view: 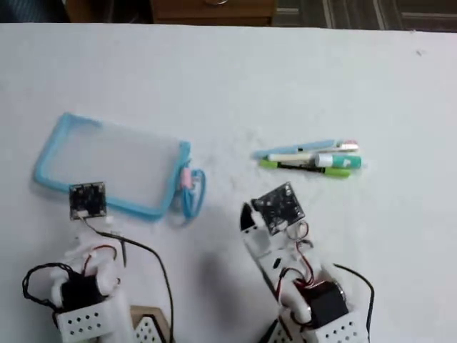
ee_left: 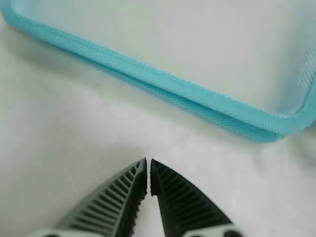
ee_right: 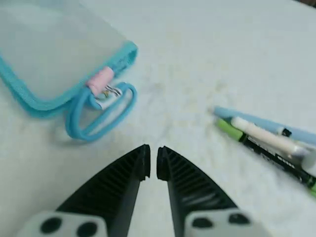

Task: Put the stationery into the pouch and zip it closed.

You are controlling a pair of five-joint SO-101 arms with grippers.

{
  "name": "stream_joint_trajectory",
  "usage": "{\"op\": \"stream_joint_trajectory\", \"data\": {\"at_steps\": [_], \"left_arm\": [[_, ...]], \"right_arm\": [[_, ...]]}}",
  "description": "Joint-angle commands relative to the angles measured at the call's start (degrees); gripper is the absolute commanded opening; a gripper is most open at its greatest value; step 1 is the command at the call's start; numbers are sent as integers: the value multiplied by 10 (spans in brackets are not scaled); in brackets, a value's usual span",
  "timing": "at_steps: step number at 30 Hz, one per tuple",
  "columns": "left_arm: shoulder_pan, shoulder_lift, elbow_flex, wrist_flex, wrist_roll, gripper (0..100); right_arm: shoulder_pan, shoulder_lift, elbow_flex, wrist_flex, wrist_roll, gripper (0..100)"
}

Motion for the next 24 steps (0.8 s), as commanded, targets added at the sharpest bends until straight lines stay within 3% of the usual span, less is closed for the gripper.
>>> {"op": "stream_joint_trajectory", "data": {"at_steps": [1, 5, 14, 20, 24], "left_arm": [[-45, -5, -2, -14, -4, 49], [-70, -5, -2, -33, -3, 49], [-71, -5, -2, -33, -4, 49], [-71, -5, -2, -33, -3, 49], [-71, -5, -2, -33, -4, 46]], "right_arm": [[-36, 51, -53, -44, -4, 70], [-45, 214, -158, -76, -33, 163], [-114, 670, -429, -56, -123, 173], [-129, 847, -551, -48, -168, 300], [-134, 934, -622, -48, -201, 307]]}}
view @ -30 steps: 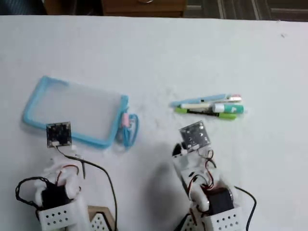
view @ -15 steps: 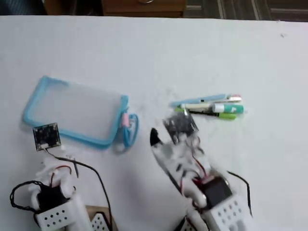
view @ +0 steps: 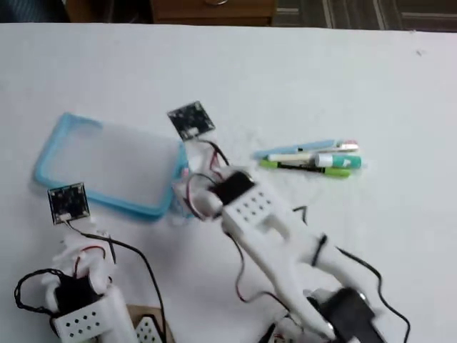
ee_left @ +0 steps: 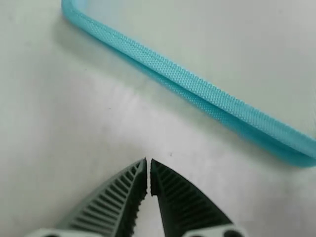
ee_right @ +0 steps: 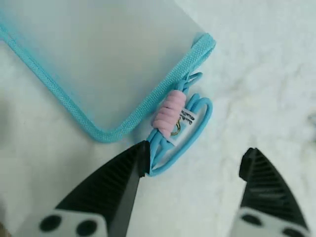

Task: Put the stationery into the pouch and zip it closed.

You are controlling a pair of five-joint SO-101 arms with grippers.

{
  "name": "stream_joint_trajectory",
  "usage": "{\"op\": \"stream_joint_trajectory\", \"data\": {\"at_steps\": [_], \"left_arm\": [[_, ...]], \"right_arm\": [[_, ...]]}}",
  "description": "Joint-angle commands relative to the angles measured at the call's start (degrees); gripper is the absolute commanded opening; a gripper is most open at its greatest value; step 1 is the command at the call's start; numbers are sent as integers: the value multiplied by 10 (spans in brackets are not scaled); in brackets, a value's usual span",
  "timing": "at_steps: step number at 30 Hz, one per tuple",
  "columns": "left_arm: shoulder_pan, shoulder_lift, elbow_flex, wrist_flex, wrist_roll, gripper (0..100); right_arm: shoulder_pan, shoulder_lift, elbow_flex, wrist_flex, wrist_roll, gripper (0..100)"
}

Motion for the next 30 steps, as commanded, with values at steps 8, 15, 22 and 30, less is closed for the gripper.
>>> {"op": "stream_joint_trajectory", "data": {"at_steps": [8, 15, 22, 30], "left_arm": [[-3, -5, -2, -8, -4, 46], [-3, -5, -2, -8, -4, 46], [-3, -5, -2, -8, -4, 46], [-3, -5, -2, -7, -4, 46]], "right_arm": [[1, 222, -157, 0, -37, 305], [48, 341, -240, 1, -16, 303], [51, 343, -250, 1, 58, 19], [65, 336, -249, 29, 135, 67]]}}
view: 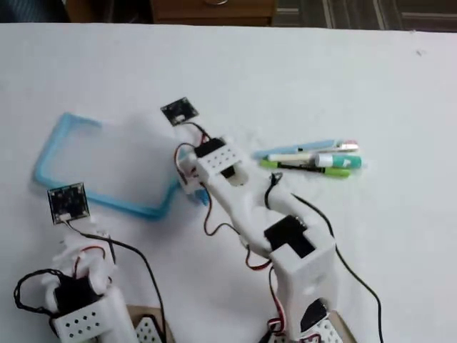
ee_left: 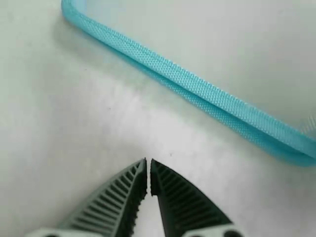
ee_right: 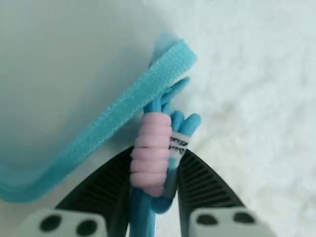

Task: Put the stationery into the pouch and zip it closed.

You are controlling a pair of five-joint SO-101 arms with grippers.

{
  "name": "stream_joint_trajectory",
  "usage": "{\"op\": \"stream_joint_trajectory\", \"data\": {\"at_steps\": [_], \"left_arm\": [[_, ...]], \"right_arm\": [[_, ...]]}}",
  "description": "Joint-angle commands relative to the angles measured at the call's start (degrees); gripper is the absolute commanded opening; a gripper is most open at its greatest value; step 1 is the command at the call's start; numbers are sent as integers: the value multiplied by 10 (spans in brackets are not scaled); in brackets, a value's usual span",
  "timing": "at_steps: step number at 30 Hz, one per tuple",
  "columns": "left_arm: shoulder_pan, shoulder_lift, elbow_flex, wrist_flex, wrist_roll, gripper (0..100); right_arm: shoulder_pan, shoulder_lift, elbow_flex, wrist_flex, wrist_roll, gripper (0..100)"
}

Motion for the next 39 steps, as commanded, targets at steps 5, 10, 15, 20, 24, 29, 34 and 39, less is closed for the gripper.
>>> {"op": "stream_joint_trajectory", "data": {"at_steps": [5, 10, 15, 20, 24, 29, 34, 39], "left_arm": [[-3, -6, -2, -6, -4, 46], [-3, -6, -2, -6, -4, 46], [-3, -6, -2, -5, -4, 46], [-3, -6, -2, -4, -4, 46], [-3, -6, -2, -4, -4, 46], [-3, -6, -2, -4, -4, 46], [-3, -6, -2, -4, -4, 46], [-3, -6, -2, -4, -4, 46]], "right_arm": [[7, -22, -25, 110, 61, 238], [7, -22, -69, 166, 62, 367], [5, -20, -142, 202, 62, 351], [3, -1, -187, 199, 62, 351], [-15, 24, -200, 233, 64, 351], [-44, -8, -221, 359, 114, 351], [-43, -52, -267, 414, 121, 351], [-58, -54, -324, 414, 90, 351]]}}
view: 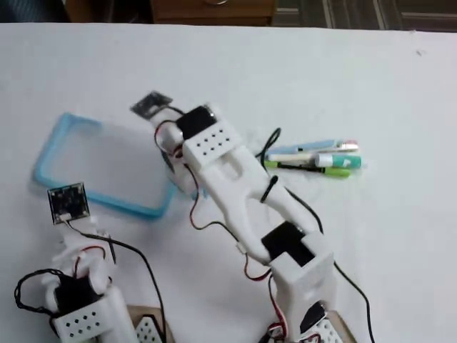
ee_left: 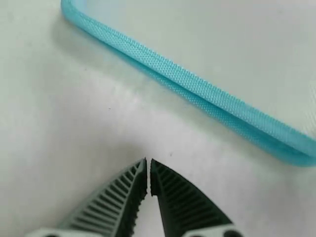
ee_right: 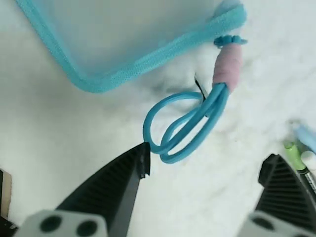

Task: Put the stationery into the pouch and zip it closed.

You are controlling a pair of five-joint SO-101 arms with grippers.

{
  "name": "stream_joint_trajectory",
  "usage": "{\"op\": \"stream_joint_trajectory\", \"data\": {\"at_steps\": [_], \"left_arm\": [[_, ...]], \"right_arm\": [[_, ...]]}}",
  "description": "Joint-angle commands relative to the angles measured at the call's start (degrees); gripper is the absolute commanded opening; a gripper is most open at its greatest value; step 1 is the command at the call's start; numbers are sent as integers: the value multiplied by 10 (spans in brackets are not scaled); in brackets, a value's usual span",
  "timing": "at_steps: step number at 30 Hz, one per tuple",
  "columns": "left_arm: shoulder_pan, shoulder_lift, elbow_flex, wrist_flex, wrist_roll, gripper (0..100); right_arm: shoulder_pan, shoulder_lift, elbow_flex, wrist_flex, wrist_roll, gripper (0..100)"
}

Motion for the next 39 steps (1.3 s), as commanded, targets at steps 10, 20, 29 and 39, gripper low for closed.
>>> {"op": "stream_joint_trajectory", "data": {"at_steps": [10, 20, 29, 39], "left_arm": [[-3, -6, -2, -4, -4, 46], [-3, -6, -2, -4, -4, 46], [-3, -6, -2, -4, -4, 46], [-3, -6, -2, -4, -4, 46]], "right_arm": [[-12, 91, -78, -130, -58, 351], [38, 247, -253, -51, -59, 128], [38, 305, -380, 44, -59, 91], [38, 286, -407, 72, -55, 40]]}}
